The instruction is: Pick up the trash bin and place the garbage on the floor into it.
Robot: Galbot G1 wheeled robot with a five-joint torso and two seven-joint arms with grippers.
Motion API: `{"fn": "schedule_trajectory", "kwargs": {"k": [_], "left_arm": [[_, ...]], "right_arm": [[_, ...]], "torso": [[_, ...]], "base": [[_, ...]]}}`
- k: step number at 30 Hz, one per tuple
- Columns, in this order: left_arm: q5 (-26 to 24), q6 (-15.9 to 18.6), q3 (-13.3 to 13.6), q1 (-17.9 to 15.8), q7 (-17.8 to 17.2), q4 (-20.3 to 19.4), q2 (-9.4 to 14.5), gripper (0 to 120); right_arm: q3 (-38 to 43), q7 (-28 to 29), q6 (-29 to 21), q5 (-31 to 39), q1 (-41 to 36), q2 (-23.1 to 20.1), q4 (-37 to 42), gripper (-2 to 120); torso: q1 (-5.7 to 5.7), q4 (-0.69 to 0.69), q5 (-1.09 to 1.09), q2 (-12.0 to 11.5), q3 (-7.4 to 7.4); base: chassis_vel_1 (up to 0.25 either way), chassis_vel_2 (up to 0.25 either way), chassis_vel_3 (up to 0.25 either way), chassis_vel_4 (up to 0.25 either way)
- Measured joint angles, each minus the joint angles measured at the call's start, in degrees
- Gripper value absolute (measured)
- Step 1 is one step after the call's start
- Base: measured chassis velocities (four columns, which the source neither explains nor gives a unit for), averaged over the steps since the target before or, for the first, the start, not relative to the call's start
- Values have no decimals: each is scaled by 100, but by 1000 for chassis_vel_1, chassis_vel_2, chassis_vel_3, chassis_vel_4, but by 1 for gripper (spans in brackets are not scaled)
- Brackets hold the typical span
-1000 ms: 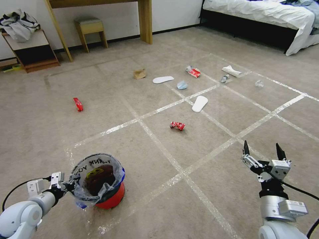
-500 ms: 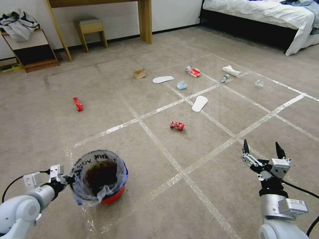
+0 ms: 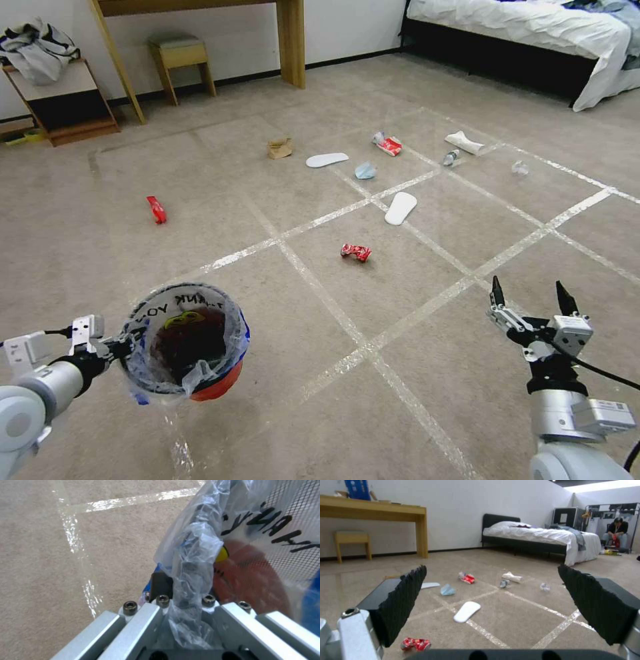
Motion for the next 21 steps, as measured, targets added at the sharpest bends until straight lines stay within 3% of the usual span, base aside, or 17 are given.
{"fn": "schedule_trajectory", "kwargs": {"k": [11,21], "left_arm": [[-42,-8,62,-52,-35,203,-75,1],[29,-13,151,-127,-32,321,-145,1]], "right_arm": [[73,17,-124,451,64,-133,83,100],[72,9,-56,447,81,-135,48,100]], "torso": [[0,0,-1,0,0],[0,0,-1,0,0]], "base": [[0,0,0,0],[0,0,0,0]]}}
